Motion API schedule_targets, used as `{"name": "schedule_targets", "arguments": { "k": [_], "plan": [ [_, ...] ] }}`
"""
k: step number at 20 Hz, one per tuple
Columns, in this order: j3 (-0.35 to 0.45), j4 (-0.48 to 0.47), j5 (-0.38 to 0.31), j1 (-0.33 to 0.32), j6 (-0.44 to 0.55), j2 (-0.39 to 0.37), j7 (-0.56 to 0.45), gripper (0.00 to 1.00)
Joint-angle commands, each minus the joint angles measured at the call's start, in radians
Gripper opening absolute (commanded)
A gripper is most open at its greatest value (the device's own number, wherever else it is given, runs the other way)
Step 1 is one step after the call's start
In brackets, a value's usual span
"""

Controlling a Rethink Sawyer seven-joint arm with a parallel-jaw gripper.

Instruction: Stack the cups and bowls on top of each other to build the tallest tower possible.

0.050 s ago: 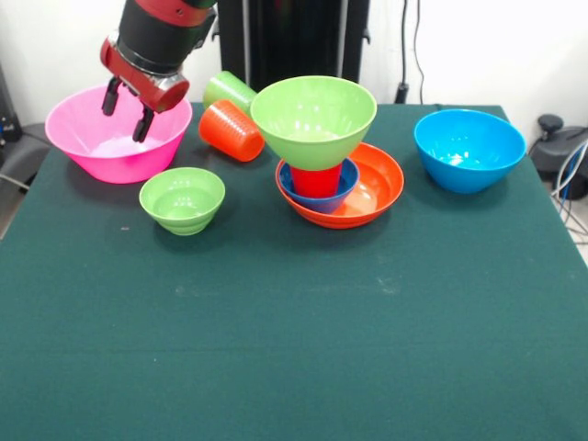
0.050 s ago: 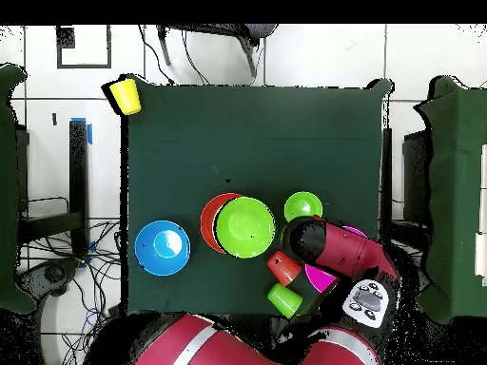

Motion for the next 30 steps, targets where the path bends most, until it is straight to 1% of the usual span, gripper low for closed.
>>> {"name": "schedule_targets", "arguments": {
  "k": [1,10,12,15,17,18,19,21,24,30],
  "plan": [
    [0.122,-0.042,-0.062,-0.013,0.058,0.011,-0.002,1.00],
    [0.117,-0.046,-0.064,-0.009,0.067,0.012,0.002,1.00],
    [0.123,-0.054,-0.061,-0.018,0.081,0.016,-0.004,1.00],
    [0.132,-0.069,-0.043,-0.028,0.140,0.027,-0.007,1.00],
    [0.141,-0.070,-0.044,-0.038,0.132,0.029,-0.010,1.00],
    [0.134,-0.065,-0.050,-0.031,0.107,0.027,-0.002,1.00],
    [0.110,-0.044,-0.051,-0.005,0.077,0.013,0.027,1.00],
    [0.097,-0.032,-0.051,0.011,0.083,-0.004,0.034,1.00],
    [0.095,-0.034,-0.048,0.015,0.121,-0.021,0.025,1.00],
    [0.098,-0.041,-0.044,0.016,0.135,-0.015,0.025,1.00]
  ]
}}
